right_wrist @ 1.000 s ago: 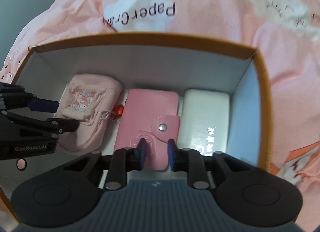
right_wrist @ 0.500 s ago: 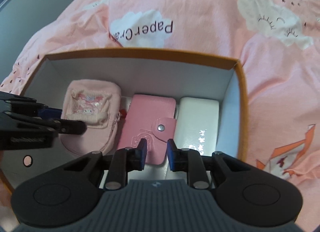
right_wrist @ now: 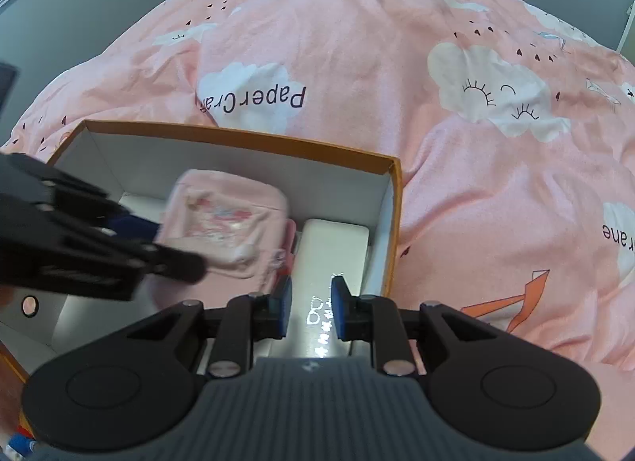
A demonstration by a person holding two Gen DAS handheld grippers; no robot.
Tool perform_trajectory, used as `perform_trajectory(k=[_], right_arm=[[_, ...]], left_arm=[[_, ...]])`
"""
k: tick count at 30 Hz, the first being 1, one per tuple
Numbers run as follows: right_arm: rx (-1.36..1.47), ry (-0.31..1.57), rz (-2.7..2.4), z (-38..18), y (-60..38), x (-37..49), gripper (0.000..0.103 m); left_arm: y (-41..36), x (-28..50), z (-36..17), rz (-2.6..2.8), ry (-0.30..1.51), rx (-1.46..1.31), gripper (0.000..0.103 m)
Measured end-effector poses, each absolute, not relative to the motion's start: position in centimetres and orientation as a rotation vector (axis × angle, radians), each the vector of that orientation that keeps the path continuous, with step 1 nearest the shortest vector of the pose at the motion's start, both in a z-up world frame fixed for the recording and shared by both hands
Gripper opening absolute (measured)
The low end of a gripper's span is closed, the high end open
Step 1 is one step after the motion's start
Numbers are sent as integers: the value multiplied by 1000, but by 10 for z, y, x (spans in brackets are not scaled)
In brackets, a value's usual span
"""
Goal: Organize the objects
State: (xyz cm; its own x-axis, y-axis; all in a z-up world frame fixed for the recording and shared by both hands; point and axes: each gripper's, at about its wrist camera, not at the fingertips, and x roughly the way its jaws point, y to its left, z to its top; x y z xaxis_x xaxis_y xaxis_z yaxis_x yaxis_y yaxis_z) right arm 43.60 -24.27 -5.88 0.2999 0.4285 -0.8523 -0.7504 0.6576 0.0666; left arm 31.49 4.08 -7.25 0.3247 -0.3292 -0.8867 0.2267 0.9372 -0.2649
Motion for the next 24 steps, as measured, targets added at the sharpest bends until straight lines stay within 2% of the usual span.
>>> perform_trajectory(k=[4,7,9,11,16,18,24], right_arm=[[-389,976,818,-60,-242,436,22],[-383,977,823,-63,-239,436,21],[-377,980,823,-64,-239,436,22],[-372,981,824,-64,-239,434,22],[-341,950,825,-53,-250,425,24],[-308,924,830,-45,-258,419,33],[-157,814,856,-19,-292,382,42]], left_arm=[[41,322,-82,-356,1236,-97,40],[43,324,-85,-308,1254,-84,57],[42,321,-85,-278,1245,-53,73],[40,317,-83,-271,1224,-35,74],[39,299,-65,-264,1148,-5,68],[37,285,-47,-269,1068,32,67],[18,211,13,-238,724,146,65]])
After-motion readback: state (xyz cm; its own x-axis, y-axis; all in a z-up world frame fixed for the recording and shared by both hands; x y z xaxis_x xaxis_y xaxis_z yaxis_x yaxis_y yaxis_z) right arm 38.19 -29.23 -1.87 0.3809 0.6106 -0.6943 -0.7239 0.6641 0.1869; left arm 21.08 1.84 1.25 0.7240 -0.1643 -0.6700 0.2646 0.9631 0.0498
